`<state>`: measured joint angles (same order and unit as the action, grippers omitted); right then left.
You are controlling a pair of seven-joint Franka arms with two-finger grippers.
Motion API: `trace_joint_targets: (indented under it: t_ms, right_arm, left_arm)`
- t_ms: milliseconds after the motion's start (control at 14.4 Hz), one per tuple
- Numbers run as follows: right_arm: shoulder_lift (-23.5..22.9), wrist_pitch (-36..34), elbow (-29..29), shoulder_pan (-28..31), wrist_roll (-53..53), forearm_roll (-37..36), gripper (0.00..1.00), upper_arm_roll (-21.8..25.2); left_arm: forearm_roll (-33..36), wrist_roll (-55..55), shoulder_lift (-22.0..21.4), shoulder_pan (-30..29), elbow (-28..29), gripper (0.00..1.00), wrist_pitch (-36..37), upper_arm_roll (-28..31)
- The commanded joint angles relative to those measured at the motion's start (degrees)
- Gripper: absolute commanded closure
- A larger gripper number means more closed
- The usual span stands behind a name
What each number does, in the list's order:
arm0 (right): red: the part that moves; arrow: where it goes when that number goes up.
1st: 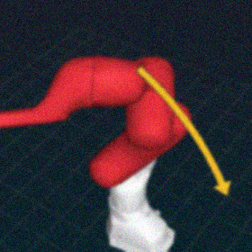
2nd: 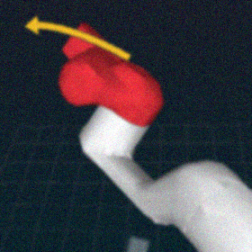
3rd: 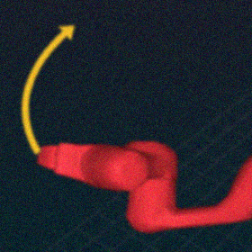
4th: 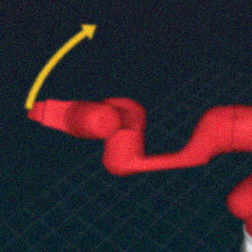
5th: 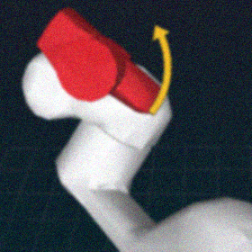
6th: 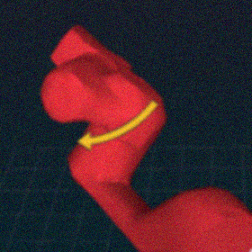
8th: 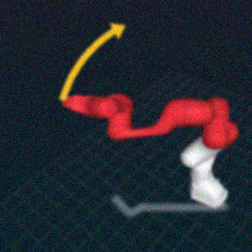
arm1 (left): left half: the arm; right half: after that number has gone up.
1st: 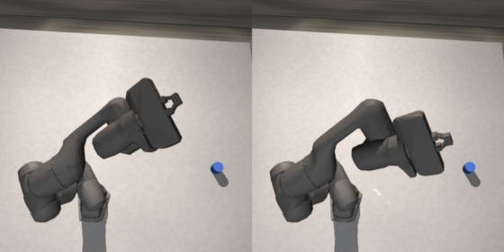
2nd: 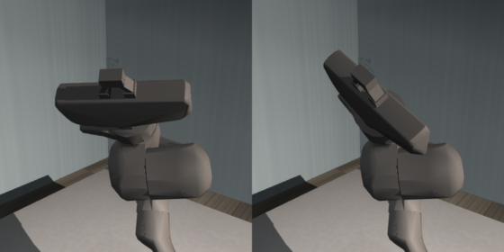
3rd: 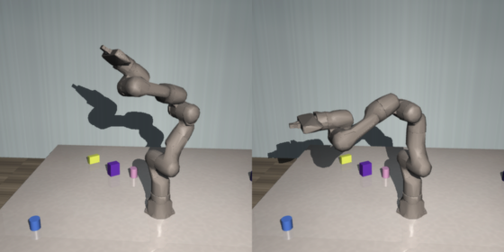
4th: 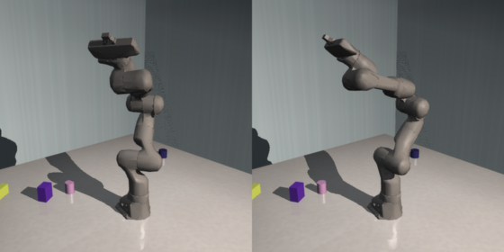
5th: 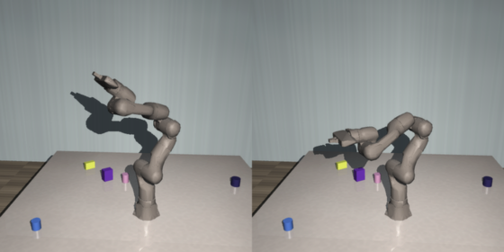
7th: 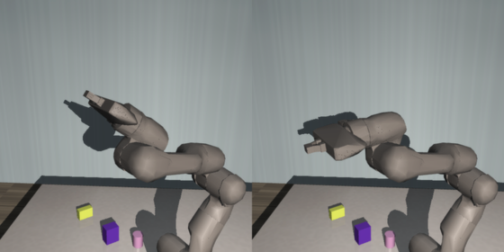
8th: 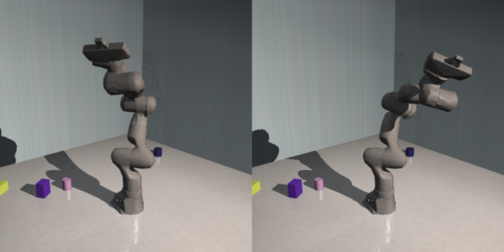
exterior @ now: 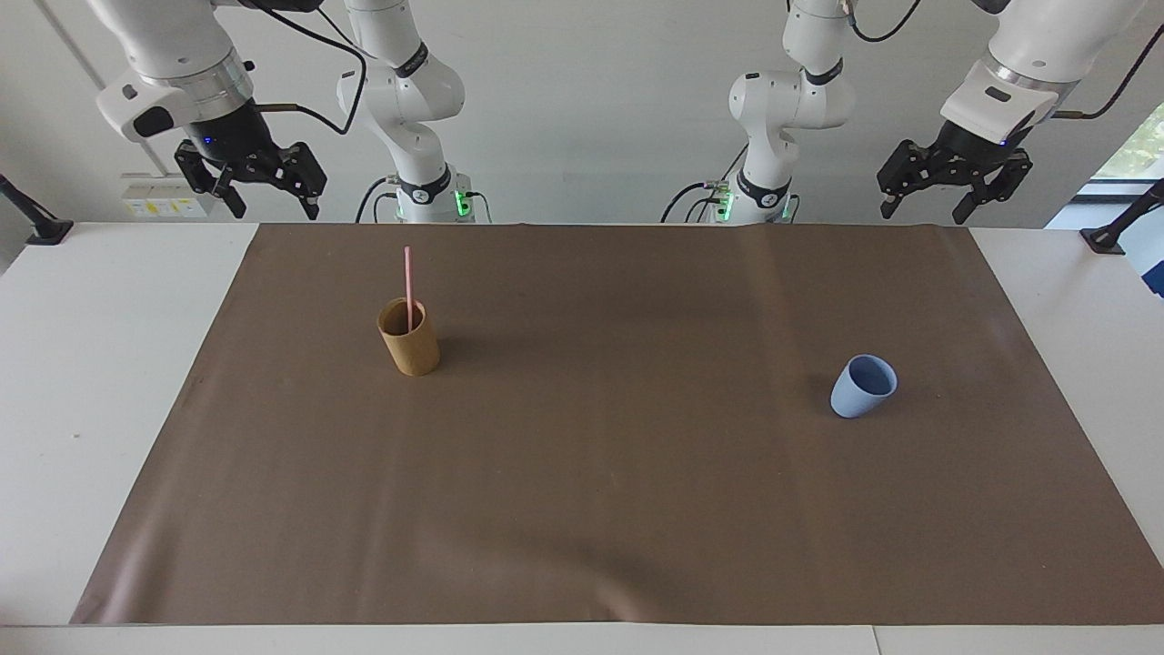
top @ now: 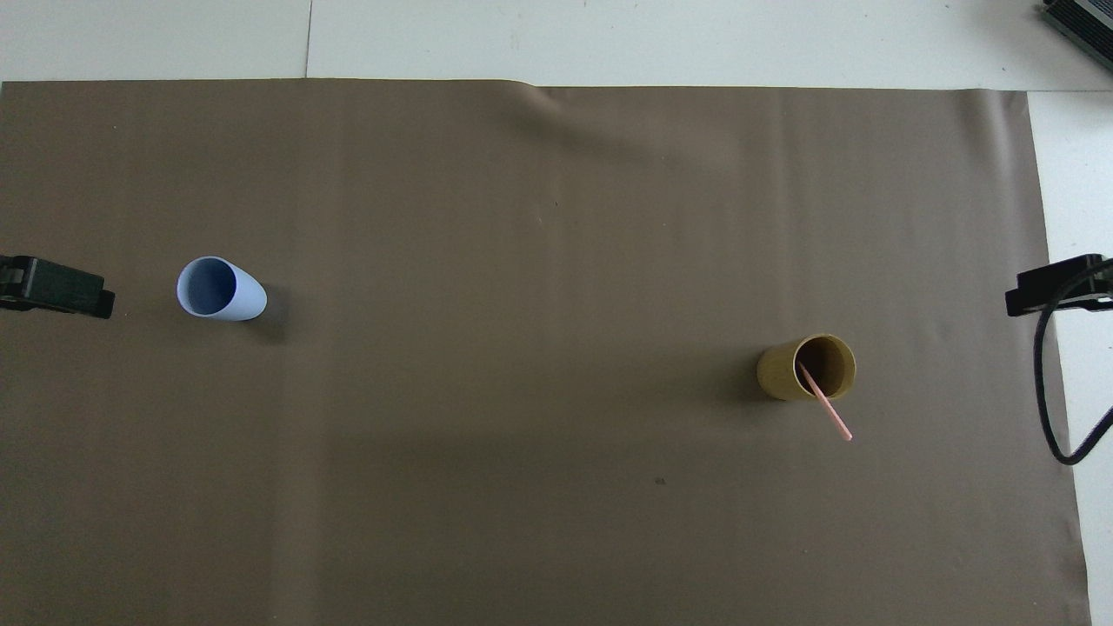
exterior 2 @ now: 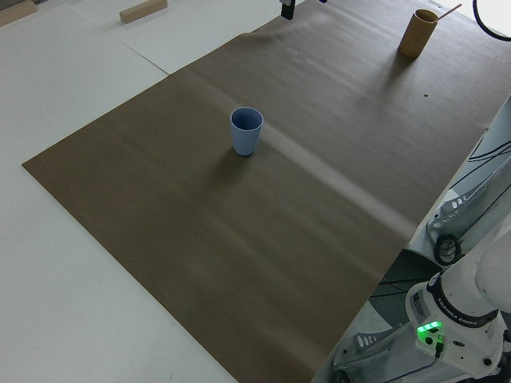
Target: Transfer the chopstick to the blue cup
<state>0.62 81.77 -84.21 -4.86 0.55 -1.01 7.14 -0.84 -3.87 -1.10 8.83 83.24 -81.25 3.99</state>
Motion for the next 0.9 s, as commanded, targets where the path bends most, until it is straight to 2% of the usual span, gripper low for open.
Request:
trace_joint_targets:
  t_ms: [0, 831]
  right_arm:
    - [1.49, 0.15, -1.75, 0.38, 0.33, -0.48, 0.00, -0.37]
    - [1.49, 0.15, -1.75, 0.38, 0.33, -0.48, 0.00, -0.37]
  left_arm:
    - [-0.48, 0.71, -0.92, 1.10, 0.69, 0.00, 0.39, 0.84]
    - [-0.48, 0.62, -0.83, 1.10, 0.52, 0.00, -0.13, 0.93]
